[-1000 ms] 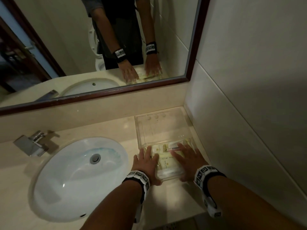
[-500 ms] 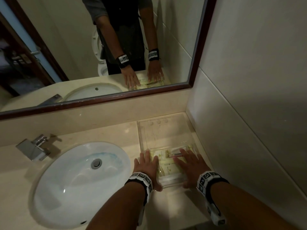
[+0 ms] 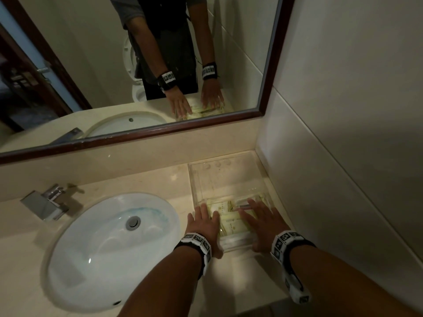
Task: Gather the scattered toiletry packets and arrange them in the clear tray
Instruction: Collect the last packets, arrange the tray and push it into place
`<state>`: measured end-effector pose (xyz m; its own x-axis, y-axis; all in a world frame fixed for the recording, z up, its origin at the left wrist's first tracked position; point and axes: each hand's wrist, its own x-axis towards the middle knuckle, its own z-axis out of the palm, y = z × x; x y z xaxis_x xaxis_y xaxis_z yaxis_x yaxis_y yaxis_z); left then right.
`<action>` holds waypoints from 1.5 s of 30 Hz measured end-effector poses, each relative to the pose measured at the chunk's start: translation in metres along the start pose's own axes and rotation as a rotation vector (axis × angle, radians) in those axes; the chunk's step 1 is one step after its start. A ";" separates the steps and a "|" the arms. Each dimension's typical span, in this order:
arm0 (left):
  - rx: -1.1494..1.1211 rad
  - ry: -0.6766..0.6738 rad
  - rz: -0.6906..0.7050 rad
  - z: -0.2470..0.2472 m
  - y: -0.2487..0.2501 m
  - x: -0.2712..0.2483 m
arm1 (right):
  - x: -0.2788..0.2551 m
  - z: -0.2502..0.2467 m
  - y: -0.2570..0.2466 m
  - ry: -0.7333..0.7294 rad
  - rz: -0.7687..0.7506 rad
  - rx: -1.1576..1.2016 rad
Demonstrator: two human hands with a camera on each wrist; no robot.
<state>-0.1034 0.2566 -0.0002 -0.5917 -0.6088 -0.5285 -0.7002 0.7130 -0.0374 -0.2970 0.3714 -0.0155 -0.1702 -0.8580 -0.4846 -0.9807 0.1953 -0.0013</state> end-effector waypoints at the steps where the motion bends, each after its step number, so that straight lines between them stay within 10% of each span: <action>1: 0.002 0.003 -0.002 0.000 0.000 0.001 | 0.001 -0.001 -0.001 0.012 0.001 0.007; 45: -0.076 0.129 -0.072 -0.035 -0.007 0.029 | 0.049 -0.038 0.006 0.147 0.008 -0.093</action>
<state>-0.1294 0.2214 0.0144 -0.5816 -0.7008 -0.4131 -0.7682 0.6402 -0.0045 -0.3151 0.3125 -0.0061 -0.1831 -0.9183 -0.3510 -0.9828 0.1631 0.0861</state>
